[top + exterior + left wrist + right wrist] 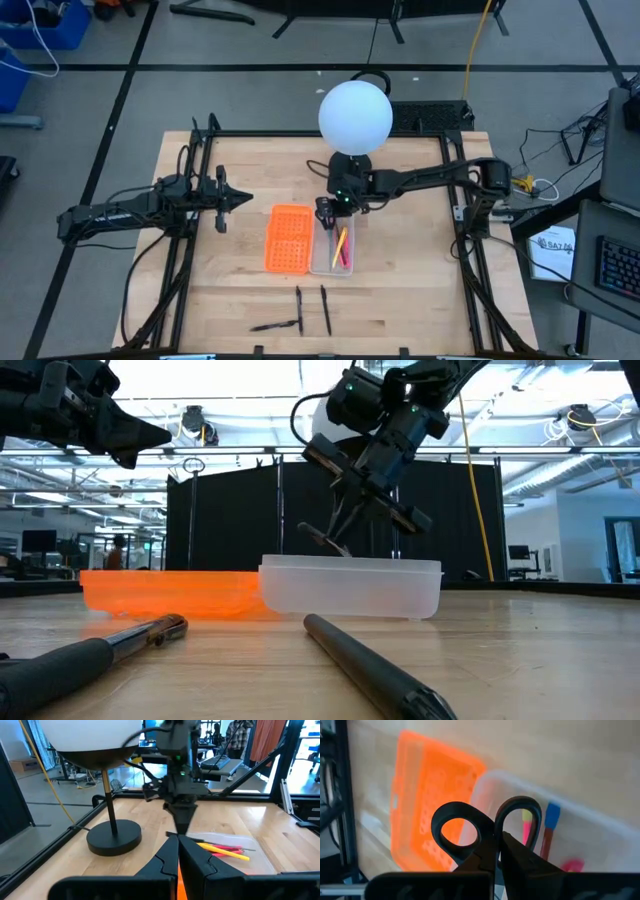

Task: Pick & place school supplies into a supply box
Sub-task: Put the scissors into the supply box, then put the left black pen into the supply box

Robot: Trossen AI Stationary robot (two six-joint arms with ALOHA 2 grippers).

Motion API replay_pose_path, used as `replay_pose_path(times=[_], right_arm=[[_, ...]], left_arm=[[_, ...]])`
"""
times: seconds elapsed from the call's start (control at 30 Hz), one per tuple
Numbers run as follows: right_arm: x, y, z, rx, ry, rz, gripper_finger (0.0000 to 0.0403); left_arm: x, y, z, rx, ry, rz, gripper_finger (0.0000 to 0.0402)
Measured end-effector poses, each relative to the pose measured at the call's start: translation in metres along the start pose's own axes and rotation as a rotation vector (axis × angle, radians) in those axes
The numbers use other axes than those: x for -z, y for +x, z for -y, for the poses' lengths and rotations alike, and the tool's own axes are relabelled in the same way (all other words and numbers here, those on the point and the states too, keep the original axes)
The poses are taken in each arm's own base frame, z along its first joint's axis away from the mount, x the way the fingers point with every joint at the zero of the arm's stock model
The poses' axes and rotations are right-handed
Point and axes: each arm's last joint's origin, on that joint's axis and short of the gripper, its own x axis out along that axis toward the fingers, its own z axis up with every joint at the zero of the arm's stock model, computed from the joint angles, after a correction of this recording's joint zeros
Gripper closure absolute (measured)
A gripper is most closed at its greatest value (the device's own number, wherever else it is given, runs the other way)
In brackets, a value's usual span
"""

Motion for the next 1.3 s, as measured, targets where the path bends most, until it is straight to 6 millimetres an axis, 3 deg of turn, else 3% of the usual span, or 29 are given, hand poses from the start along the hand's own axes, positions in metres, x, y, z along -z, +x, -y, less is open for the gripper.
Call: replay_pose_path(times=[0.17,0.87,1.3], right_arm=[[-0.006,-0.001,0.003,0.005,-0.005,-0.013,0.0400],[0.002,0.009,0.031,0.129,-0.012,-0.023,0.0397],[0.000,0.009,0.028,0.097,-0.048,0.009,0.0313]], left_arm=[[0.000,0.000,0.000,0.000,0.000,0.000,0.0380],[0.000,0.000,0.000,0.000,-0.012,0.000,0.0380],[0.000,0.000,0.000,0.001,-0.012,0.000,0.0380]])
